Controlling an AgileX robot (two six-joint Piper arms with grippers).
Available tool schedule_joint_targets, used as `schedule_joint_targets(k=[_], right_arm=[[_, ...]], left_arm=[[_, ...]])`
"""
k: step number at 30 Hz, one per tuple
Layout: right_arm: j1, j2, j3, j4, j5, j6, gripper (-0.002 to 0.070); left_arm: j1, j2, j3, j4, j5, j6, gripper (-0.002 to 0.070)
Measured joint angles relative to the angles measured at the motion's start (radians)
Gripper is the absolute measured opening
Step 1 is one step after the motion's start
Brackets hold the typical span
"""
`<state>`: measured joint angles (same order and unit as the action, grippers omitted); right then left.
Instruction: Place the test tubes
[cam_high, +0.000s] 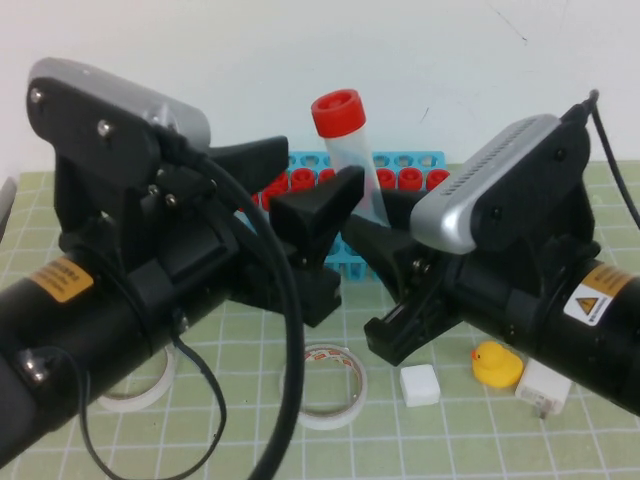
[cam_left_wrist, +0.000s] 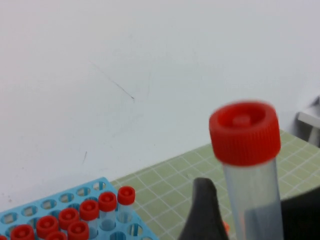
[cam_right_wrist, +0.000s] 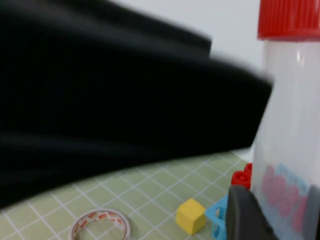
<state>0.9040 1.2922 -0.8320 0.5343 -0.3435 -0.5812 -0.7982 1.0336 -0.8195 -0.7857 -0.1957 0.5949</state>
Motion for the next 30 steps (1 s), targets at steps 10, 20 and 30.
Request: schedule_joint_targets(k=[10, 20, 30], right_arm=[[0.035, 0.022, 0.002, -0.166, -0.005, 0.082, 0.0235], [0.047, 0.042, 0.002, -0.190, -0.034, 0.090, 0.0235], [0.049, 0.073, 0.002, -0.172, -0.072, 0.098, 0.0235]], left_arm=[[0.000, 0.027, 0.000, -0.004, -0.034, -0.011, 0.0426], [0.000, 0.048, 0.000, -0.008, -0.043, -0.061, 0.0351], [0.000, 0.048, 0.000, -0.013, -0.048, -0.093, 0.0346]])
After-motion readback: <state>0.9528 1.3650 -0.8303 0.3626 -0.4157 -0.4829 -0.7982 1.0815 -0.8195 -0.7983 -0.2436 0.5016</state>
